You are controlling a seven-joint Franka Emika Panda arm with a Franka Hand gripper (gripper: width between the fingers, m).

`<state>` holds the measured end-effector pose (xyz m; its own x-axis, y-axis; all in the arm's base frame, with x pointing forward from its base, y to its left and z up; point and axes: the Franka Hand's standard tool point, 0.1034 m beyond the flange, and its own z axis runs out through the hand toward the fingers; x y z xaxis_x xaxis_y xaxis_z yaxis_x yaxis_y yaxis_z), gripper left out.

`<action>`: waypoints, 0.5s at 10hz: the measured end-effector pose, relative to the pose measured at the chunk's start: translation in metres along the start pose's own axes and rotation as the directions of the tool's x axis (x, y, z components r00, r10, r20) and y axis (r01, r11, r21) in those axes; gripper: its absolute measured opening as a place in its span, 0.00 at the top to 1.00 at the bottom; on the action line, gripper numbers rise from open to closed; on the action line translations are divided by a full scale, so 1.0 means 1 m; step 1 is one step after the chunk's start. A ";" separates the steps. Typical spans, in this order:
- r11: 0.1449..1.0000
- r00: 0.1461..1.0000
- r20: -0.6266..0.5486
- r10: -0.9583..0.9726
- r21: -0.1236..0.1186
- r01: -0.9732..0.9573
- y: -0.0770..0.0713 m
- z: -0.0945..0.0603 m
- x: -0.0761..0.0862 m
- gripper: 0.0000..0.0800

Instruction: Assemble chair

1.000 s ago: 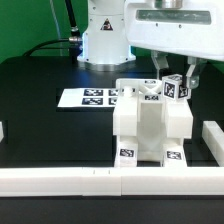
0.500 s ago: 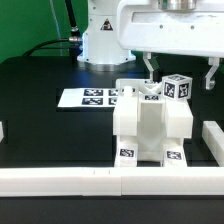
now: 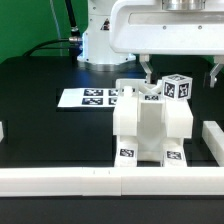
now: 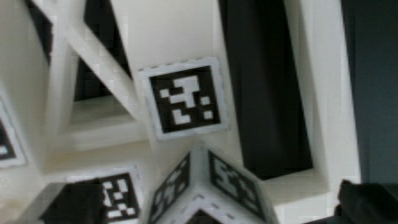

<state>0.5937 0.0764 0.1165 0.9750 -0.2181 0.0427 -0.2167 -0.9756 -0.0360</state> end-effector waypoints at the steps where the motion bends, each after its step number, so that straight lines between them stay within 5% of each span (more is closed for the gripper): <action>1: 0.998 0.998 -0.003 -0.058 -0.004 0.058 -0.002 -0.001 0.001 0.19; 5: 0.938 0.938 -0.002 -0.345 -0.019 0.345 -0.003 -0.001 0.001 0.19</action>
Offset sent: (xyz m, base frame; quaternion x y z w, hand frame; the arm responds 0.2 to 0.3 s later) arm 0.0005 0.0024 0.0004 -0.0128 0.0051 -0.1943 0.9808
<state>0.5952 0.0793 0.1174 0.9897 0.1322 0.0542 0.1323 -0.9912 0.0001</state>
